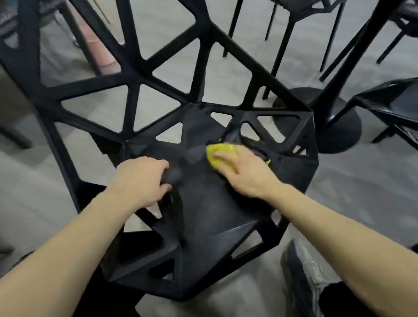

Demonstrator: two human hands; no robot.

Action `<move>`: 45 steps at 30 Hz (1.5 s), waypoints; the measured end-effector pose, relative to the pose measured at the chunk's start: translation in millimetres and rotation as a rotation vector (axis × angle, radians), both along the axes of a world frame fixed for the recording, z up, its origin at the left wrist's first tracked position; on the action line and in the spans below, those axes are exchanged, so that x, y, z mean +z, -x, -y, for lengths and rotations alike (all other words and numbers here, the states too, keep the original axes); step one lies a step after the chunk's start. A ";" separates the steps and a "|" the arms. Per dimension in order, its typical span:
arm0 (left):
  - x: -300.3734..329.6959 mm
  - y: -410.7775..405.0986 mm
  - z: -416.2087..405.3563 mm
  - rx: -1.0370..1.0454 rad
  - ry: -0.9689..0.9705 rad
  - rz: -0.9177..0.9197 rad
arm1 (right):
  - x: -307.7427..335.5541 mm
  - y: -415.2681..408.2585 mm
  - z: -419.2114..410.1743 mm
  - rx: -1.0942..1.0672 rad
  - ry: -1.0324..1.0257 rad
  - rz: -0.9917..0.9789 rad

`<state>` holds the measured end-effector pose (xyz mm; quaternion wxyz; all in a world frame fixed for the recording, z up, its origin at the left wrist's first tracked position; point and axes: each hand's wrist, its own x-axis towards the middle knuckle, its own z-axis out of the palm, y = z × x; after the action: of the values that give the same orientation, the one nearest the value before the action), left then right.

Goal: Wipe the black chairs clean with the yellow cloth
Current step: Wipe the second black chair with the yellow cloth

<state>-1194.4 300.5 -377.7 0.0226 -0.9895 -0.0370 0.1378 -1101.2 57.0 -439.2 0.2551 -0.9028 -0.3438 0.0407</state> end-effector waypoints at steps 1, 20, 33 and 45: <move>6.1 6.0 -10.6 -0.015 -0.055 0.017 | -1.1 35.1 -18.4 0.153 -0.018 -0.004; 16.0 39.5 -82.3 -0.079 -0.408 0.122 | -23.0 30.1 -54.2 0.509 -0.027 0.059; 7.8 42.9 -82.8 -0.096 -0.164 0.261 | -37.7 -35.9 -133.0 0.446 -0.031 0.110; 9.0 39.6 -80.3 -0.082 -0.173 0.249 | -29.7 -54.2 -169.3 0.306 0.037 0.039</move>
<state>-1233.9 380.8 -368.7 0.1086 -0.9940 -0.0110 0.0093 -1047.0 226.3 -468.9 0.2228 -0.8450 -0.4814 0.0678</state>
